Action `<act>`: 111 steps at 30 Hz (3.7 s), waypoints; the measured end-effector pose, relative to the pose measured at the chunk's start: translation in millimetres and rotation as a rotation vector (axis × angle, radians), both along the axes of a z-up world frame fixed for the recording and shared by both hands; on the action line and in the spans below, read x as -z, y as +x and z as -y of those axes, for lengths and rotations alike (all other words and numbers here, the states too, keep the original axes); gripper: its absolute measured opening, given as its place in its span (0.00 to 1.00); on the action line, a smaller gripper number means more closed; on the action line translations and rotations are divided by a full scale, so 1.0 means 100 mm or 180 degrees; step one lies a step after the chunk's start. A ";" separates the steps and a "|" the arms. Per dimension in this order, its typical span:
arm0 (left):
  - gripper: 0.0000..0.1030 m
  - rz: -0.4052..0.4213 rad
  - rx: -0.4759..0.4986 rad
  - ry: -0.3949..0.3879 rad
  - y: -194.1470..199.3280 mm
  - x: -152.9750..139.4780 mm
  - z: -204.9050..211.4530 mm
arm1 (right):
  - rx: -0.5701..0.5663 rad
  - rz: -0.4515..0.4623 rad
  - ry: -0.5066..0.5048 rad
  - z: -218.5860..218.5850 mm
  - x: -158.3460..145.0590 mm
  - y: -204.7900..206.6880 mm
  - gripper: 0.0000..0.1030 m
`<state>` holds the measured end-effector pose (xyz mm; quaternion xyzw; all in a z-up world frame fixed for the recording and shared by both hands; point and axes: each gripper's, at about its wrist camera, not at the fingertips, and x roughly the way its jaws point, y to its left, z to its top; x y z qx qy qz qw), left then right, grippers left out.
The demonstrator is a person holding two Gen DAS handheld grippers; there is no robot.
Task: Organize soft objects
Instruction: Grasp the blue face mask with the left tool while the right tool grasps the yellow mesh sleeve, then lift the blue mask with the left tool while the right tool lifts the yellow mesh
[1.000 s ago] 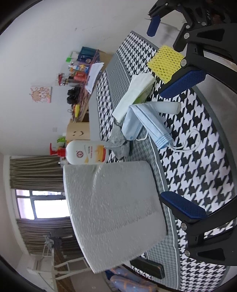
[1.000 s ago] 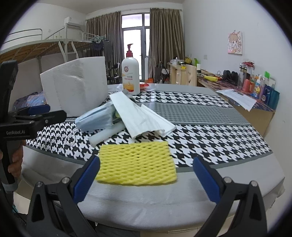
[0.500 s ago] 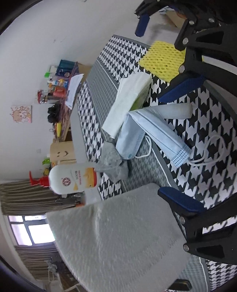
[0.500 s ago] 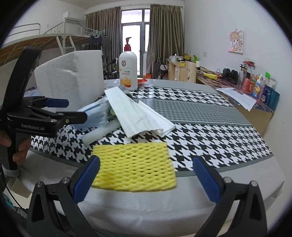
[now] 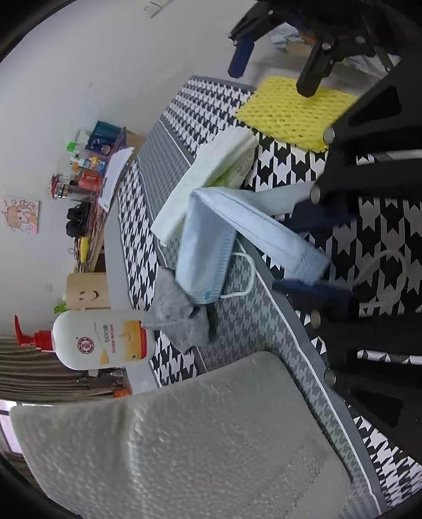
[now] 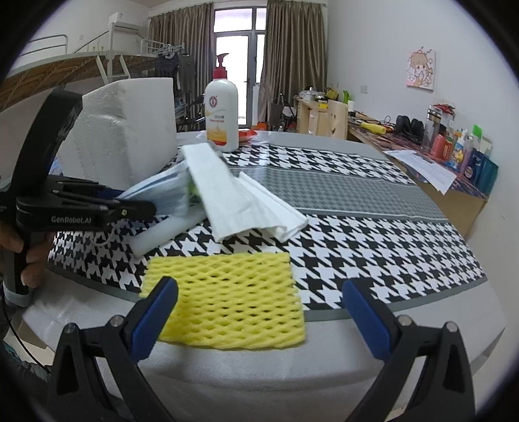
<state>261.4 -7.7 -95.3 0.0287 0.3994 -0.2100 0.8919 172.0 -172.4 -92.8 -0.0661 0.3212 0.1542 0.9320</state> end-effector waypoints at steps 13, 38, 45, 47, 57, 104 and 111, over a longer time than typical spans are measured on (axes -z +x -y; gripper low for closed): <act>0.15 0.0058 0.0003 -0.0184 -0.05 -0.04 -0.11 | -0.0145 -0.0037 -0.0249 -0.13 0.09 0.00 0.91; 0.15 0.0212 -0.0016 -0.0180 -0.16 -0.10 -0.16 | -0.0726 -0.0134 -0.0428 -0.45 -0.10 -0.48 0.61; 0.15 0.0210 -0.0002 -0.0185 -0.17 -0.09 -0.15 | -0.0687 -0.0212 -0.0602 -0.55 0.03 -0.43 0.61; 0.15 0.0219 0.0003 -0.0187 -0.18 -0.09 -0.15 | -0.0686 -0.0286 -0.0536 -0.51 0.03 -0.40 0.61; 0.14 0.0254 0.0023 -0.0234 -0.20 -0.12 -0.18 | -0.0390 -0.0396 -0.0330 -0.29 -0.05 -0.25 0.11; 0.03 0.1447 -0.0389 -0.0282 -1.14 -1.02 -0.08 | 0.0179 0.0394 0.0540 0.30 -0.74 -0.35 0.11; 0.03 0.1648 -0.0508 -0.0162 -1.44 -1.16 -0.04 | 0.0082 0.0611 0.0657 0.26 -0.89 -0.49 0.11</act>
